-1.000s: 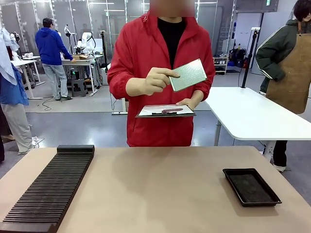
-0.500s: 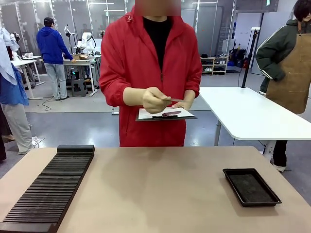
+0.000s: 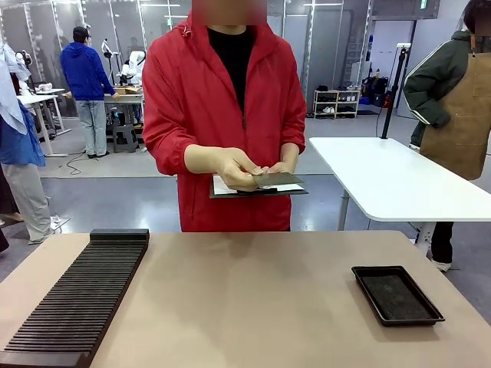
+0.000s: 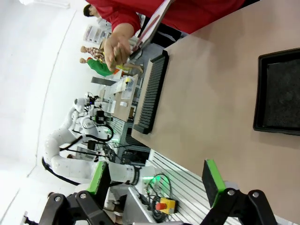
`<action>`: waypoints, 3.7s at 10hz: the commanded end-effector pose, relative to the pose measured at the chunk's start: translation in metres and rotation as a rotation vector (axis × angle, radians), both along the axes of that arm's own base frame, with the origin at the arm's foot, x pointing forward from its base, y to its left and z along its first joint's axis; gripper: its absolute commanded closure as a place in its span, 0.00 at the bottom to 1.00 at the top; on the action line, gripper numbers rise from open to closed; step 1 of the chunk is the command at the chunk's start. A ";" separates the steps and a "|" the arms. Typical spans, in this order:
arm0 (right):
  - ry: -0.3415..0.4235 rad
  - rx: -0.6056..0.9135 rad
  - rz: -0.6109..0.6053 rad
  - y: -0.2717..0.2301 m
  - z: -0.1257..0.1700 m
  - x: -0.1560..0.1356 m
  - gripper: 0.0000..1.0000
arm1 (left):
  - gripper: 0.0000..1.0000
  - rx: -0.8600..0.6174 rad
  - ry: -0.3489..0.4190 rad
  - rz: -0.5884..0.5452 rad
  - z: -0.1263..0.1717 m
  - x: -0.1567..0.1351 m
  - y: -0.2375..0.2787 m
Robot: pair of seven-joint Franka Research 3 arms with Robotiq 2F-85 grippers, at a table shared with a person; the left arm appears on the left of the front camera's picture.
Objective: Inspect the PCB.
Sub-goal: Pick up the Blank PCB that the human is holding.
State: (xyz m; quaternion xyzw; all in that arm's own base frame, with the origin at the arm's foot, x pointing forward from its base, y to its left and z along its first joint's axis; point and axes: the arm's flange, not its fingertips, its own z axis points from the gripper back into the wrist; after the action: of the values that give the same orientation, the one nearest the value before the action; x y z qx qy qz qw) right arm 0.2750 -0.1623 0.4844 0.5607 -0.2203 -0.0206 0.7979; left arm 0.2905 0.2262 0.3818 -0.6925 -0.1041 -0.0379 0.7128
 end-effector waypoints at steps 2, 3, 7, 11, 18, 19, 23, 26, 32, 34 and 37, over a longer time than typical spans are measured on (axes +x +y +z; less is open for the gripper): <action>0.199 0.026 0.017 0.037 0.045 0.037 0.00 | 0.00 0.006 0.007 -0.002 0.001 -0.002 0.001; 0.241 0.014 0.008 0.057 0.057 0.054 0.00 | 0.00 0.006 0.007 -0.002 0.001 -0.002 0.001; 0.322 0.047 0.031 0.147 0.079 0.114 0.00 | 0.00 0.006 0.007 -0.002 0.001 -0.002 0.001; 0.413 0.108 0.013 0.235 0.061 0.145 0.00 | 0.00 0.006 0.007 -0.002 0.001 -0.002 0.001; 0.518 0.278 0.173 0.296 0.032 0.160 0.00 | 0.00 0.006 0.007 -0.002 0.001 -0.002 0.001; 0.530 0.297 0.198 0.299 0.027 0.160 0.00 | 0.00 0.006 0.007 -0.002 0.001 -0.002 0.001; 0.547 0.373 0.253 0.300 0.011 0.152 0.35 | 0.00 0.006 0.007 -0.002 0.001 -0.002 0.001; 0.576 0.389 0.250 0.301 0.009 0.145 0.58 | 0.00 0.006 0.007 -0.002 0.001 -0.002 0.001; 0.600 0.464 0.207 0.303 -0.002 0.133 1.00 | 0.00 0.006 0.007 -0.002 0.001 -0.002 0.001; 0.602 0.451 0.217 0.306 -0.002 0.135 1.00 | 0.00 0.006 0.007 -0.002 0.001 -0.002 0.001; 0.617 0.445 0.216 0.300 -0.003 0.135 1.00 | 0.00 0.006 0.007 -0.002 0.001 -0.002 0.001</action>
State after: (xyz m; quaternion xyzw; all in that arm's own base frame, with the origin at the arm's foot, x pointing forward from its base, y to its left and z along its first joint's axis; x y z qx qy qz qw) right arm 0.4096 0.1377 0.4814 0.7072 0.1001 -0.1512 0.6834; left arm 0.2902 0.2264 0.3818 -0.6925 -0.1044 -0.0375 0.7128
